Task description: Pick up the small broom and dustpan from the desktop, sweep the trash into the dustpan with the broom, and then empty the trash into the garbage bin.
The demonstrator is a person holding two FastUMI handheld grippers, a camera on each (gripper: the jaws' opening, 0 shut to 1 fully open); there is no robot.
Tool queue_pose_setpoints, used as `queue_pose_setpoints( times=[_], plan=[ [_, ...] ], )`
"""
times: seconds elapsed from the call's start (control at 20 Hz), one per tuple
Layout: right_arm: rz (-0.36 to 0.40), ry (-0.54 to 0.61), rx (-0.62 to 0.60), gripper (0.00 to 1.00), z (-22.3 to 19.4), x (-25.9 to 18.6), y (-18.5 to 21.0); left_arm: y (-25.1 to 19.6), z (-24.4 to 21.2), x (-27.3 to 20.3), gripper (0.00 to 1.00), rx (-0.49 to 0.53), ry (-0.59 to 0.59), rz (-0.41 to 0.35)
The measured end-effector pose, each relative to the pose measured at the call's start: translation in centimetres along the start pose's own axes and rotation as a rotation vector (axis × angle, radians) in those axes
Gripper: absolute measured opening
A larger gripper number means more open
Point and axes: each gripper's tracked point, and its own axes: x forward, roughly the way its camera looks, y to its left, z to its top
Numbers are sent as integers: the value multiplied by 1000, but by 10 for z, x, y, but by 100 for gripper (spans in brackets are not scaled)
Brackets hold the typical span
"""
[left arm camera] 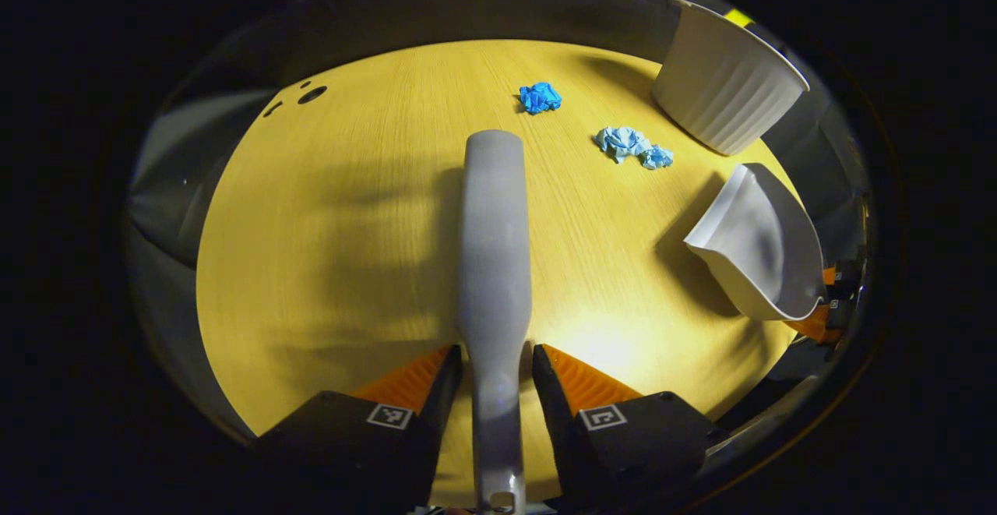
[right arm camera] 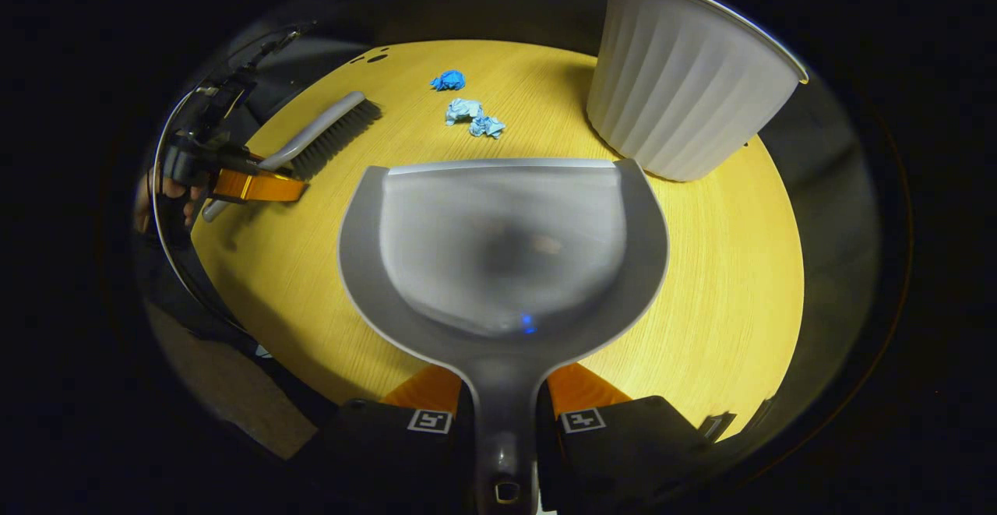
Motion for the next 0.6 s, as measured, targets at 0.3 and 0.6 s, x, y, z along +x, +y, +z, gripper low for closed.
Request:
queue_pose_setpoints(
  times=[0.3,0.6],
  plan=[
    [12,8,-29,43,2,-2,5,2,-2,0,33,-7,1,41],
    [19,83,-82,35,-7,-6,9,26,31,-2,25,44,-53,122]
  ],
)
